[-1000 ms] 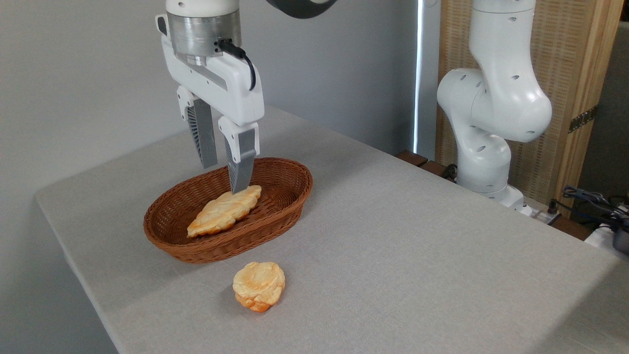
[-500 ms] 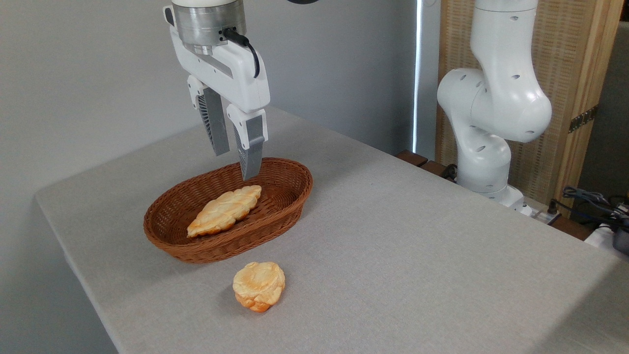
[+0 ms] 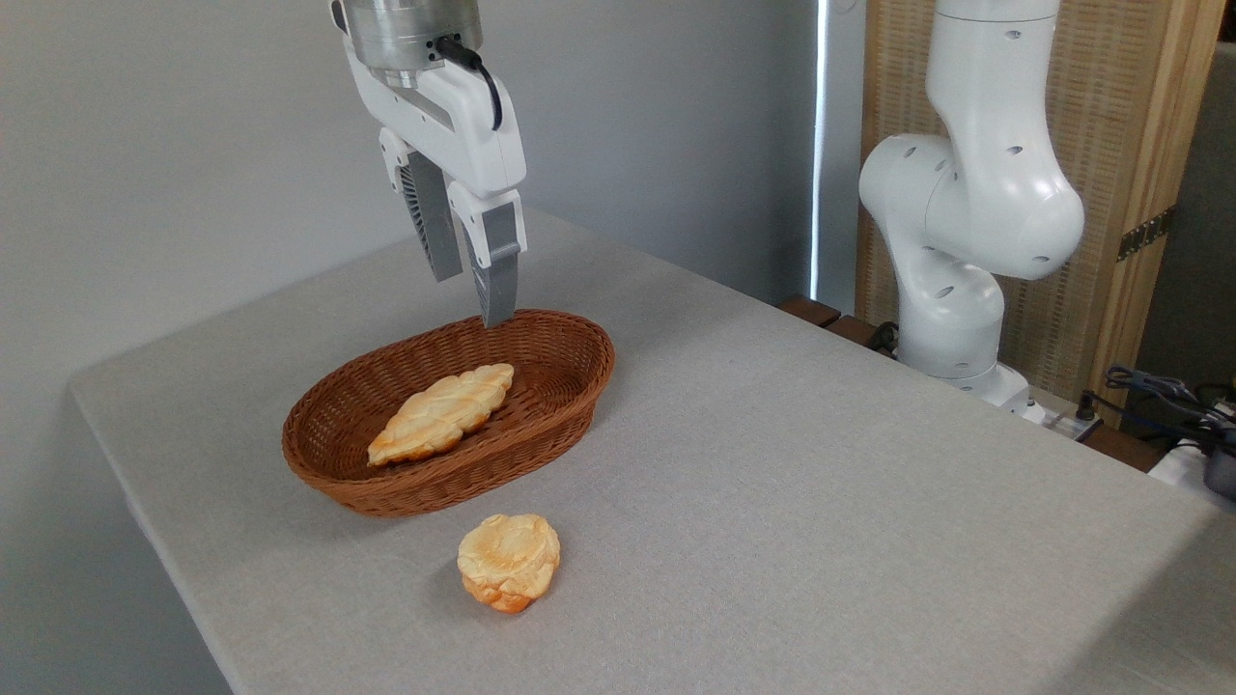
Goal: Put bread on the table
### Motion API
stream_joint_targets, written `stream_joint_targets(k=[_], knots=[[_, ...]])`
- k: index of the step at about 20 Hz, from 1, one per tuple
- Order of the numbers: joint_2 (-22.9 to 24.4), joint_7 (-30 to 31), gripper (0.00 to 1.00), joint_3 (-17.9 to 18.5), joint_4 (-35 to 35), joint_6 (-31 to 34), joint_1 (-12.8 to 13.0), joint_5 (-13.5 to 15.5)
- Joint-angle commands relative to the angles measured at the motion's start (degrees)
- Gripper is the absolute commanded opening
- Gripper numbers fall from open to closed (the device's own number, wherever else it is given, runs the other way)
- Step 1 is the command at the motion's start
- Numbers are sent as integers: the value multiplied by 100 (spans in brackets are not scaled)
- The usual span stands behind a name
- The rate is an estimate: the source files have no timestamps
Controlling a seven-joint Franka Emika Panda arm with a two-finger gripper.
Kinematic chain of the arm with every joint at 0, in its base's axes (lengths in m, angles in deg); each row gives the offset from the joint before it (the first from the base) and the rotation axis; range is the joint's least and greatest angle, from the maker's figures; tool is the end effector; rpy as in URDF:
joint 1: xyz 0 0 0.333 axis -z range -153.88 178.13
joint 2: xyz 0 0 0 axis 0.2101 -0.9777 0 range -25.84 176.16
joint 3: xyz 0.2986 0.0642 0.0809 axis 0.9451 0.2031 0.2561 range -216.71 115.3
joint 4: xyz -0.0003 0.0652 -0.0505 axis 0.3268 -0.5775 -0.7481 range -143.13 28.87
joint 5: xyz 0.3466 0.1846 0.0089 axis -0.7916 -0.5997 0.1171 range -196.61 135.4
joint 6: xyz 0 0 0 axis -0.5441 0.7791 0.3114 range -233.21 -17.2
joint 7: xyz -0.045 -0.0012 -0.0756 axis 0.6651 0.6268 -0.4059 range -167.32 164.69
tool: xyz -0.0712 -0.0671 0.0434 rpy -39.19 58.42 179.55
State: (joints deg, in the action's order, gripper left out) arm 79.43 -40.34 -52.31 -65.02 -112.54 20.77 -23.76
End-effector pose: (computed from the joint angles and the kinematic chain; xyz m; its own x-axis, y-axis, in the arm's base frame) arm 0.5258 -0.1077 0.6071 0.6591 -0.7475 0.0829 -0.7521 -0.6538 0.0832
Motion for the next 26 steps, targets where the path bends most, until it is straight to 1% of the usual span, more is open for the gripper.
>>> stream_joint_targets(k=[1, 3, 5, 6, 9, 11, 14, 16, 17, 20, 26], knots=[[57, 36, 100, 11, -63, 38, 15, 63], [-57, 27, 100, -24, -107, -155, 41, 72], [-84, 36, 100, -155, -229, -339, 59, 81], [-93, 27, 100, -182, -352, -471, 67, 72], [-102, 27, 100, -436, -791, -1042, 67, 46], [-102, 27, 100, -507, -1064, -1262, 76, 37], [-198, 36, 100, -726, -1345, -1543, 76, 46], [-268, 97, 100, -955, -1548, -1885, 67, 46], [-277, 97, 100, -964, -1636, -2000, 76, 72], [-391, 88, 100, -1113, -1716, -2063, 76, 81], [-637, 36, 100, -1140, -1716, -2168, 85, 46]])
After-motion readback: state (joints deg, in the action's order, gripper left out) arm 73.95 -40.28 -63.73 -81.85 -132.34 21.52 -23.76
